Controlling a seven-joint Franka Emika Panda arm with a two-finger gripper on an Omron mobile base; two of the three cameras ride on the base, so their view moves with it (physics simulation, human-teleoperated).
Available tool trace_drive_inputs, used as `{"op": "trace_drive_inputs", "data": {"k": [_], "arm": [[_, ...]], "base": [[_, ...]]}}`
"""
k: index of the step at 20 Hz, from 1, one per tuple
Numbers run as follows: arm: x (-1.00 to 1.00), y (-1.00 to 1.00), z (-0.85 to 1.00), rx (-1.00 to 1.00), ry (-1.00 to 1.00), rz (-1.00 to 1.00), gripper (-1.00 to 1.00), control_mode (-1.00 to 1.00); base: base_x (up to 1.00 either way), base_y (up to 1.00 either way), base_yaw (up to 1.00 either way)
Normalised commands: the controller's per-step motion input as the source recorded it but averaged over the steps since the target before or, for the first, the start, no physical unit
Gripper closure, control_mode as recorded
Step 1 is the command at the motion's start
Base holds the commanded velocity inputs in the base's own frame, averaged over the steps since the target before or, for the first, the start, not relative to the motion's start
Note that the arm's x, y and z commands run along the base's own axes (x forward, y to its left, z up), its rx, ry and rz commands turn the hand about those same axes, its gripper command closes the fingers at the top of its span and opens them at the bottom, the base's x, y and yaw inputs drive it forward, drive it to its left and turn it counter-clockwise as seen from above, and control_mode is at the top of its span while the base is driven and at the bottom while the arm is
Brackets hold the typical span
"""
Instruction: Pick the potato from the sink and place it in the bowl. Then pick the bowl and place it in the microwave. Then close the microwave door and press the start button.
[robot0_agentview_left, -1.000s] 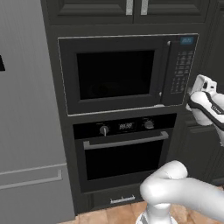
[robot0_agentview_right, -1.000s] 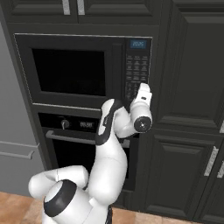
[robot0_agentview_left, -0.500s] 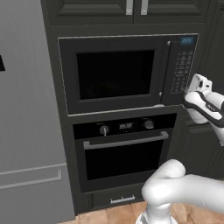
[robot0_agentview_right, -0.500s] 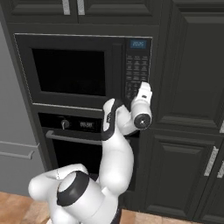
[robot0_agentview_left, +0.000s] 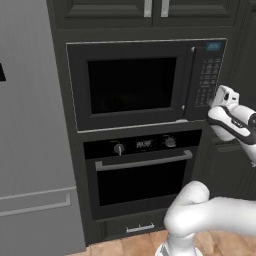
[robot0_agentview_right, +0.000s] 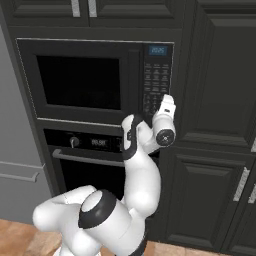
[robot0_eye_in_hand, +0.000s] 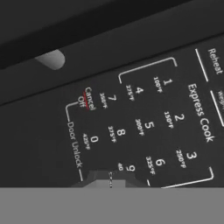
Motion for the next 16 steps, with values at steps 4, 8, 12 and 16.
{"op": "trace_drive_inputs", "data": {"k": [4,8,12,16], "arm": [[0.44,0.0,-0.09,0.0,0.0,0.0,1.0,-1.0],[0.34,-0.02,-0.13,0.0,0.0,0.0,1.0,-1.0],[0.29,-0.03,-0.14,0.0,0.0,0.0,1.0,-1.0],[0.15,-0.01,-0.08,0.0,0.0,0.0,1.0,-1.0]], "base": [[0.0,0.0,0.0],[0.0,0.0,0.0],[0.0,0.0,0.0],[0.0,0.0,0.0]]}}
